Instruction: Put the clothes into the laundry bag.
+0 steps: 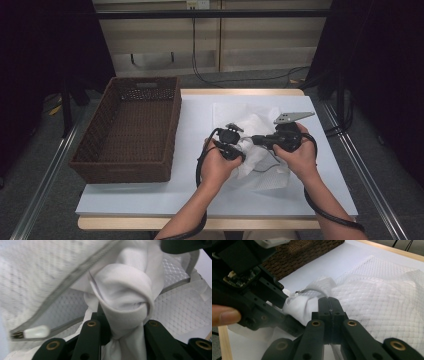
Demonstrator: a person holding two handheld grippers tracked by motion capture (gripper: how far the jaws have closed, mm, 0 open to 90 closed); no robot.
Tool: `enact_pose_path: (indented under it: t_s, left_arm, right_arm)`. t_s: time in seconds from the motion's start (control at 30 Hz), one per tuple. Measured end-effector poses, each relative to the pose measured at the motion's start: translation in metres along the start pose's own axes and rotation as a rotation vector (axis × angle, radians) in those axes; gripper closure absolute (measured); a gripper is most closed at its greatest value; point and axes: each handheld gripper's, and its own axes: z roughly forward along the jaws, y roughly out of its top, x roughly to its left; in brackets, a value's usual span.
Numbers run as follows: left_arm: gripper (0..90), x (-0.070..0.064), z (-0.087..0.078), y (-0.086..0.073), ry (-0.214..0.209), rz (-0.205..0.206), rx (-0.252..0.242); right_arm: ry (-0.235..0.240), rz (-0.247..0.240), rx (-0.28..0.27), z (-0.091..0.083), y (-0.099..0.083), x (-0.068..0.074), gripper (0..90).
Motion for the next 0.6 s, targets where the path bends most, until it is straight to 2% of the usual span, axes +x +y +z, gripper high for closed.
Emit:
enact_pose_path:
  t_s: [0.13,0.2,0.37,0.43,0.6]
  left_arm:
    - [76.2,0.0057,-0.0023,-0.0015,0.005,-0.033,-0.013]
    - [76.2,0.0076,-0.0024,-0.0021,0.003,-0.024,-0.014]
    - [76.2,0.0038,0.0031,-0.0011,-0.011,-0.040,-0.030]
    - [76.2,0.0040,0.0041,0.0004,-0.011,-0.028,-0.026]
    - [76.1,0.0025,0.0057,0.0027,-0.011,-0.045,-0.049]
  right_arm:
    - [-0.001,0.003,-0.004,-0.0016,0.0001,-0.0006,90.0]
    - [0.000,0.002,-0.006,-0.0016,0.0004,-0.0002,90.0]
    - [-0.002,-0.006,0.000,0.0007,0.0009,0.0019,90.0]
    - [0.000,-0.006,0.000,0.0012,0.0007,0.0020,90.0]
    - [0.003,-0.003,-0.003,0.0001,0.0005,0.0014,90.0]
